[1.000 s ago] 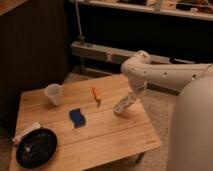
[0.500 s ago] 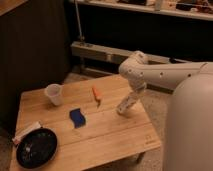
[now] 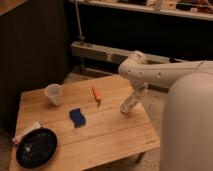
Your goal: Stand the bottle upright
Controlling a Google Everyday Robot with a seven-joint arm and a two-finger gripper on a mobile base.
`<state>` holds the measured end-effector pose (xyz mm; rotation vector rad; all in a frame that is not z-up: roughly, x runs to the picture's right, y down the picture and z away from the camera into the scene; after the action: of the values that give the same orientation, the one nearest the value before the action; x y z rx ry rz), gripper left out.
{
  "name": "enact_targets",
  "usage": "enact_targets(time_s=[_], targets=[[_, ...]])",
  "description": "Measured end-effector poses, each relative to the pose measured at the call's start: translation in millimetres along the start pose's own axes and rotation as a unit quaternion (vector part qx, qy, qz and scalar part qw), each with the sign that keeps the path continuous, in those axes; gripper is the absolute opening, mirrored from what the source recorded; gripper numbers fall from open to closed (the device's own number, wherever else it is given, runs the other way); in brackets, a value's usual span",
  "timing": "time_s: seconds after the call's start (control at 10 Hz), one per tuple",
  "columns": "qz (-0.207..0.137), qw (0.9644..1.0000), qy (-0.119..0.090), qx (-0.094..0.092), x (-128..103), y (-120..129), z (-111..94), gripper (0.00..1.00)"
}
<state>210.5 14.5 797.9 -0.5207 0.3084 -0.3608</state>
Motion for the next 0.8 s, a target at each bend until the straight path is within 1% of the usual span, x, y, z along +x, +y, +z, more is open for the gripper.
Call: enact_targets(time_s=[0.4,0.8], targets=[[0.009,0.9996,0.026,-0.009,7.6,1.6,5.7,0.34],[0.017,0.9994,0.029,-0.011,13.8,-0.8,8.5,0.34]])
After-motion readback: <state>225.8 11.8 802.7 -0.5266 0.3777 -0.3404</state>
